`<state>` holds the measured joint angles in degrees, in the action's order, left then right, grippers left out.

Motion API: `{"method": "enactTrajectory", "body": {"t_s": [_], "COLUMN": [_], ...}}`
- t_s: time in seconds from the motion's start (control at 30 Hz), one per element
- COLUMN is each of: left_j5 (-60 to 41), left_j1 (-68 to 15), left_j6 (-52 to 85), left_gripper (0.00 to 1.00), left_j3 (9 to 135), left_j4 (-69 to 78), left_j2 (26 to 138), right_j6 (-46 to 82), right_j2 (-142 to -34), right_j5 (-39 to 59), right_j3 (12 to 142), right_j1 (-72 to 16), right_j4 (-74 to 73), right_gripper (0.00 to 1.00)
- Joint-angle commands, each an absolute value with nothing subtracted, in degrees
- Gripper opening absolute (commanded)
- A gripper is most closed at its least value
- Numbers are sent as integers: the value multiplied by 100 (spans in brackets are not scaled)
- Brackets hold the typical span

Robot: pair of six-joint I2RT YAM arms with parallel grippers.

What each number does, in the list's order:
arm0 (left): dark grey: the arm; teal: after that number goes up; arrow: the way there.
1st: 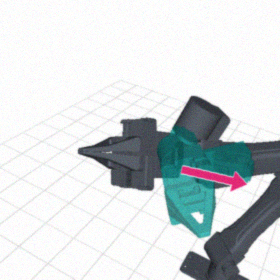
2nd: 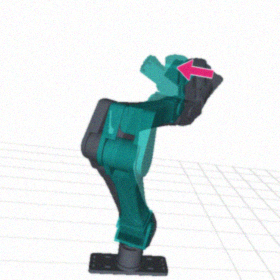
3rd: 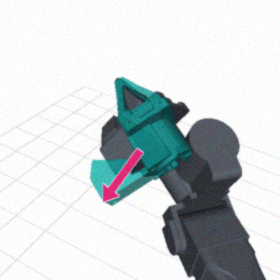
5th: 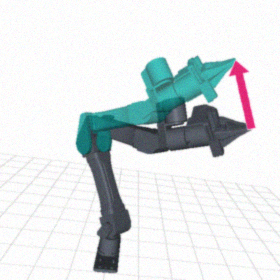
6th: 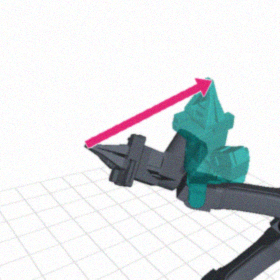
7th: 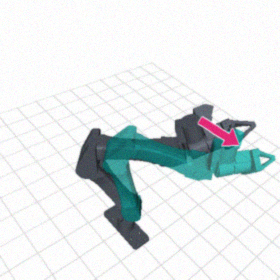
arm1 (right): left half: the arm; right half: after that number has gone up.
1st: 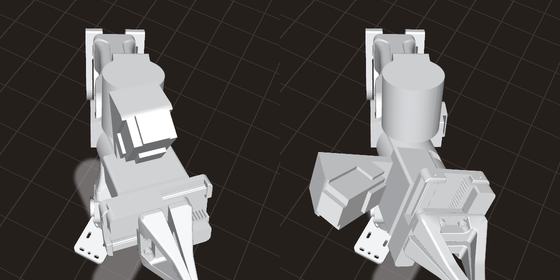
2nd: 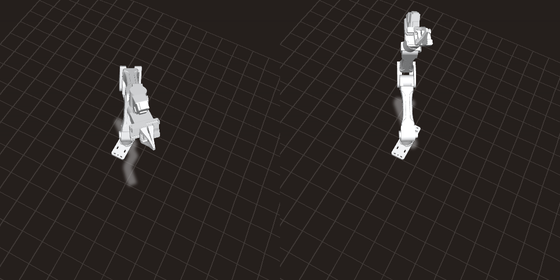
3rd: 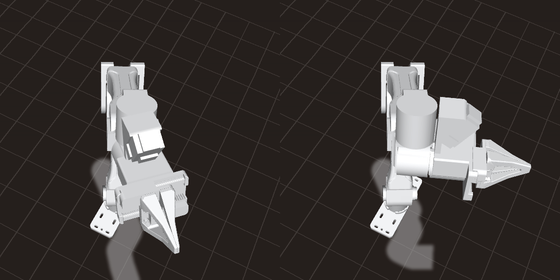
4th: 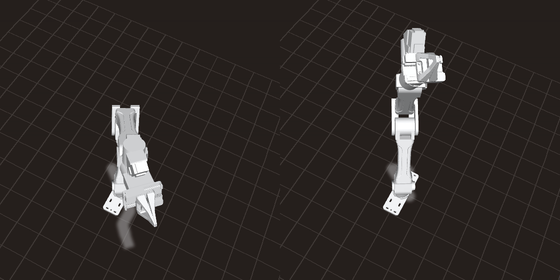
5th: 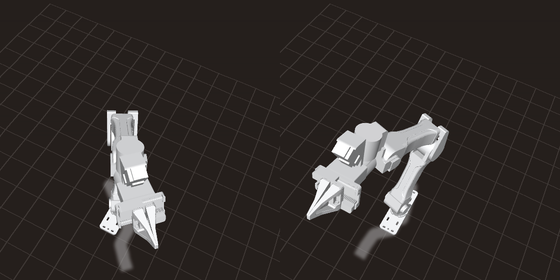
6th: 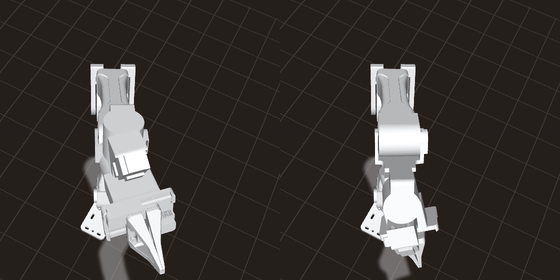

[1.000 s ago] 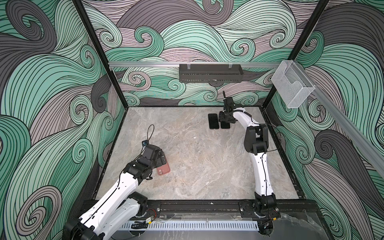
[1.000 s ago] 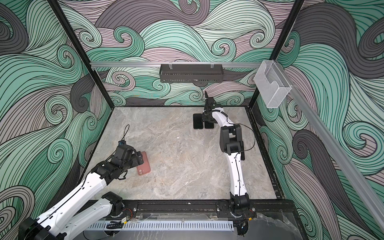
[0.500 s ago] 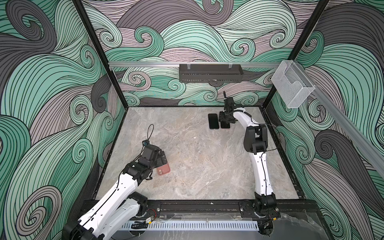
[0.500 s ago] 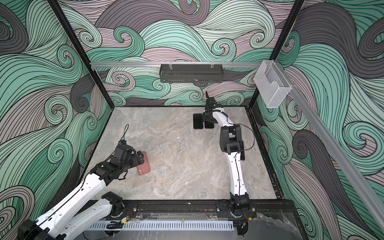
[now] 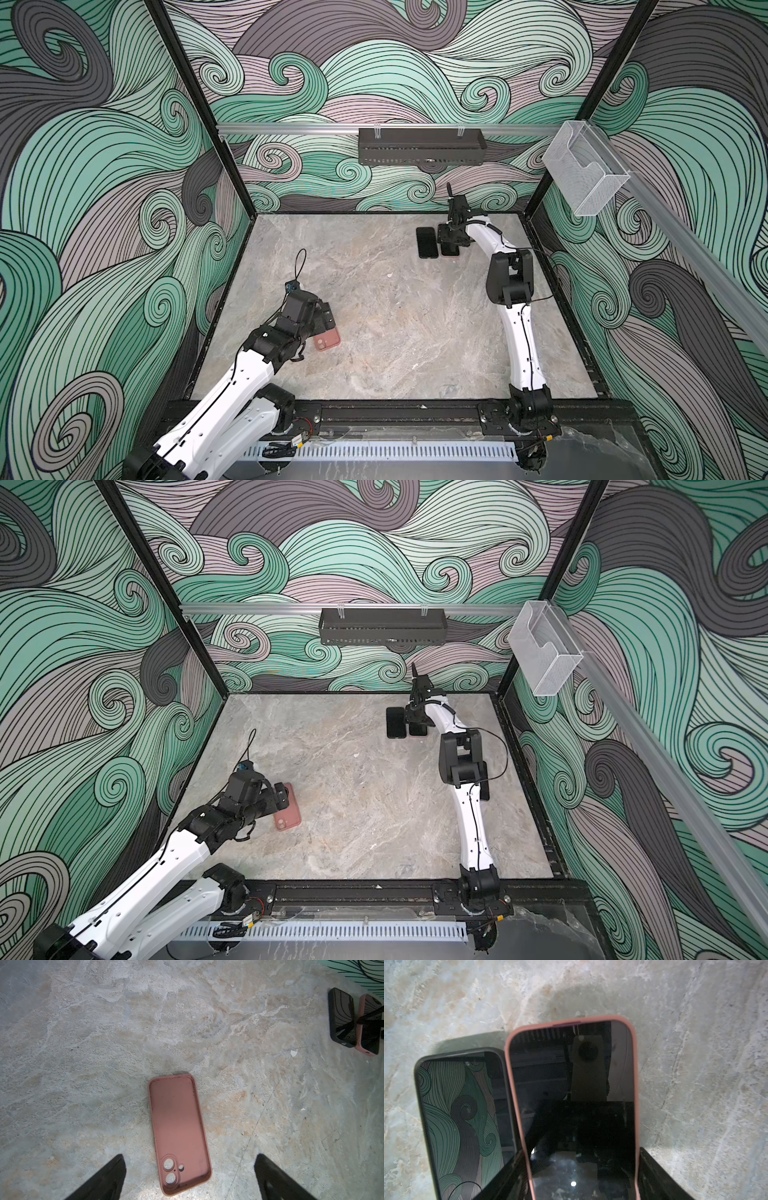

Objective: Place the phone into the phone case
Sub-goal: 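Open the right gripper and draw it back toward the robot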

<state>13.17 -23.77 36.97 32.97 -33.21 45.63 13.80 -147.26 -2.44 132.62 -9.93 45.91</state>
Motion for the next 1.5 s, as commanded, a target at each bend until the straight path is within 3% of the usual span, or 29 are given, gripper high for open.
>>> {"method": "enactTrajectory", "body": {"t_s": [0.0,0.2,0.37,0.63,0.97,1.27,1.47], "left_j5": [1257,1290,1318,1551,1932,1928,1731], "left_j1": [-2338,-2338,-2338,-2329,-2243,-2101,-2059], "left_j6": [3665,3675,3686,3745,3925,4077,4254], "left_gripper": [98,99,99,99,88,66,59], "left_j3": [3243,3251,3283,3341,3605,3728,3631], "left_j4": [-3340,-3348,-3397,-3423,-3586,-3713,-3544], "left_j2": [4502,4548,4562,4709,5582,6339,6862], "right_j6": [1389,1323,1273,1135,1054,1059,898], "right_j2": [-14692,-14496,-14366,-13545,-10798,-9339,-8874], "right_j5": [-128,-75,0,61,488,1460,1595], "right_j3": [13404,13267,13193,12612,9423,7083,6487], "right_j1": [-964,-958,-949,-949,-949,-1021,-1197], "right_j4": [4586,4588,4581,4566,3449,2875,2943], "right_gripper": [69,84,90,90,86,80,79]}}
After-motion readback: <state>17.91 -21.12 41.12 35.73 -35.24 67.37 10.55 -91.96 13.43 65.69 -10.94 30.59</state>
